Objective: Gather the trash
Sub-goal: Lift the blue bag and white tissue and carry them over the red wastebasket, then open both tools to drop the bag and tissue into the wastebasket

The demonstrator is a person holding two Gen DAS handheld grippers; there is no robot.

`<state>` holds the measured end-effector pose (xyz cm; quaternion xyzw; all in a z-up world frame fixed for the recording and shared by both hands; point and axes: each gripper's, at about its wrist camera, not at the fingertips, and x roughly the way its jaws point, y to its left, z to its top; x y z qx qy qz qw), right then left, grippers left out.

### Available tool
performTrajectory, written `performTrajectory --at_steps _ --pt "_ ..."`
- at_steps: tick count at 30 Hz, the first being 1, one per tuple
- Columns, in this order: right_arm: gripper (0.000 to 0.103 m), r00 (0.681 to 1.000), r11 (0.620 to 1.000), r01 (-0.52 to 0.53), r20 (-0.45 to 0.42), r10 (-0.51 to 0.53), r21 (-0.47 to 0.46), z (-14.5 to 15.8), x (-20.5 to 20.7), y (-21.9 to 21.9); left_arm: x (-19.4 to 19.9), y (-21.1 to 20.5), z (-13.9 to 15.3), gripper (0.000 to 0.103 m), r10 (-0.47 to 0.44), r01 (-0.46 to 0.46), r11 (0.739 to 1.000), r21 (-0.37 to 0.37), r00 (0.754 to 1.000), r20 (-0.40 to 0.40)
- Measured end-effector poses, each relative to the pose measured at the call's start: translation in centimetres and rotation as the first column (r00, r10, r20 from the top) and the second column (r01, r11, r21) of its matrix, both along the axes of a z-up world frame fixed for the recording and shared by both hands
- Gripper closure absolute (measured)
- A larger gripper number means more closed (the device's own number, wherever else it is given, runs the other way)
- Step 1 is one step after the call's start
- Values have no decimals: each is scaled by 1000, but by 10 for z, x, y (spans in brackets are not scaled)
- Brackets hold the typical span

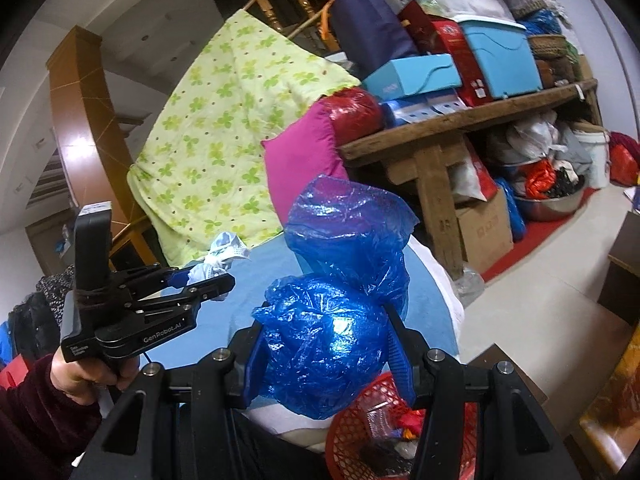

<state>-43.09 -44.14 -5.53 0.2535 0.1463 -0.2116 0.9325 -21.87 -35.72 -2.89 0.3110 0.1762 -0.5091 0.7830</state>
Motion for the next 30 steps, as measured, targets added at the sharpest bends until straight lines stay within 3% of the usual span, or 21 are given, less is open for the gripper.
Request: performTrajectory --at_steps 4,8,12,18,21,26,30 --pt "48 1000 999 21 -8 -21 33 -11 -8 -11 -10 -11 -10 71 -45 45 999 17 999 -22" --pt "47 999 997 35 -25 -33 67 -27 -13 -21 -14 -20 -24 71 -101 106 994 35 988 -114" --pt "47 997 992 49 -57 -43 114 -48 -15 -31 -6 -34 -50 70 -157 187 979 75 940 -303" --pt "47 992 980 61 -118 -38 192 -87 -13 -42 6 -51 -99 70 -140 249 956 158 853 -502" --pt "46 988 968 66 -152 -29 243 -112 -11 -49 4 -57 -115 67 -147 287 940 185 829 -539" --pt "37 979 933 89 -202 -18 348 -154 -3 -62 6 -61 -123 47 -146 302 933 197 816 -559" --pt "37 978 895 108 -205 -19 433 -179 3 -70 17 -53 -113 44 -132 269 946 178 826 -547"
